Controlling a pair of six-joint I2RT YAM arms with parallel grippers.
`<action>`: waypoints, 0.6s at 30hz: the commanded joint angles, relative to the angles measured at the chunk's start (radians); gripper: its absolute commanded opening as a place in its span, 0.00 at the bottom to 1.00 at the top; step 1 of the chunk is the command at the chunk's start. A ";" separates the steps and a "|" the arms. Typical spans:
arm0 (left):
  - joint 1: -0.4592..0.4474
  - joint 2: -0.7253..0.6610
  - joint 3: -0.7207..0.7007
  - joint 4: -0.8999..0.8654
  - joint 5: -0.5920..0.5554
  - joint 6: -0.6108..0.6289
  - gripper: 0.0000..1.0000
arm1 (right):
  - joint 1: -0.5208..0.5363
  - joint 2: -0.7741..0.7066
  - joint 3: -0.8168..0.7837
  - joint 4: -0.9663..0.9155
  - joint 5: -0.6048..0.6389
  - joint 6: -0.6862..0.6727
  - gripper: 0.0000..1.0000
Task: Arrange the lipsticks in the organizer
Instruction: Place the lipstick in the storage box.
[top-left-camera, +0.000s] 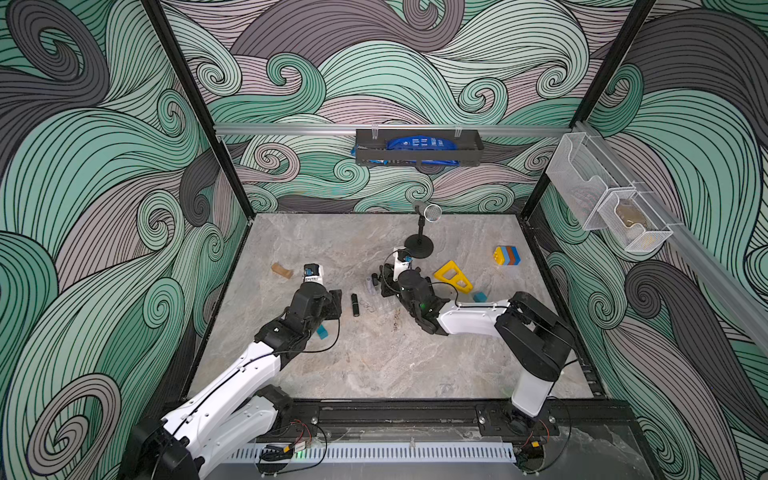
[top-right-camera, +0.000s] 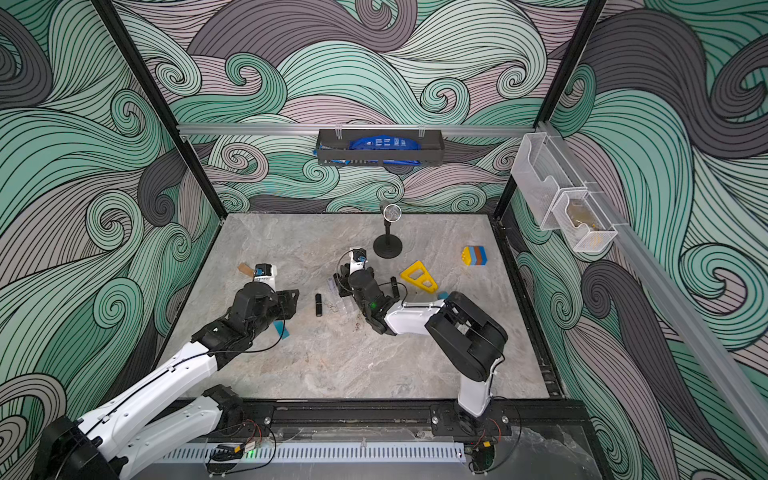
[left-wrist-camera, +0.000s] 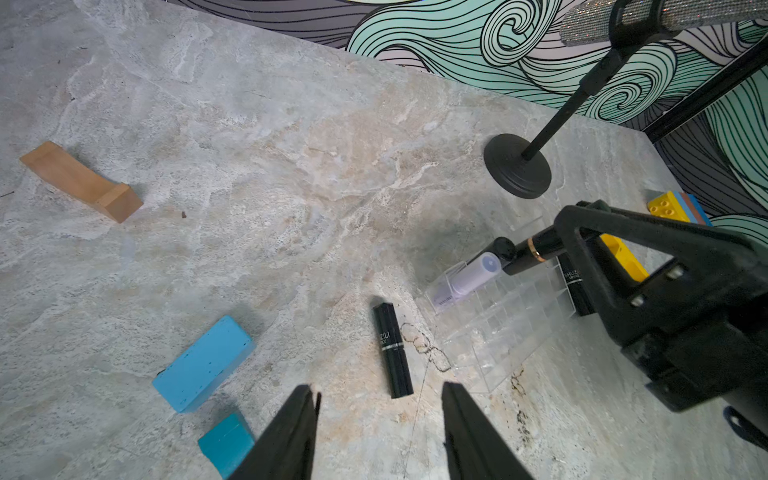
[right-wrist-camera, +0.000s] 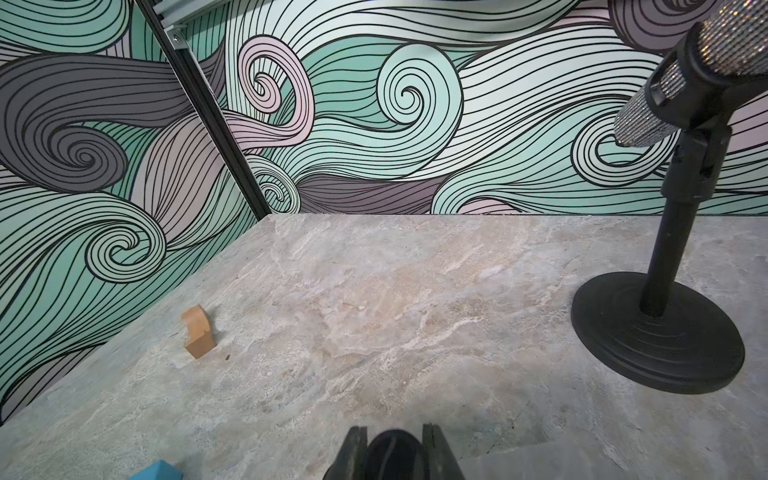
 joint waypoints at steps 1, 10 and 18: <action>0.007 0.004 -0.005 0.024 0.017 -0.009 0.51 | -0.010 0.019 0.019 0.037 0.026 -0.009 0.12; 0.007 0.010 -0.008 0.032 0.029 -0.003 0.51 | -0.029 0.072 0.029 0.055 0.011 -0.017 0.11; 0.007 0.014 -0.009 0.034 0.034 0.003 0.50 | -0.024 0.095 0.040 0.059 0.031 -0.049 0.13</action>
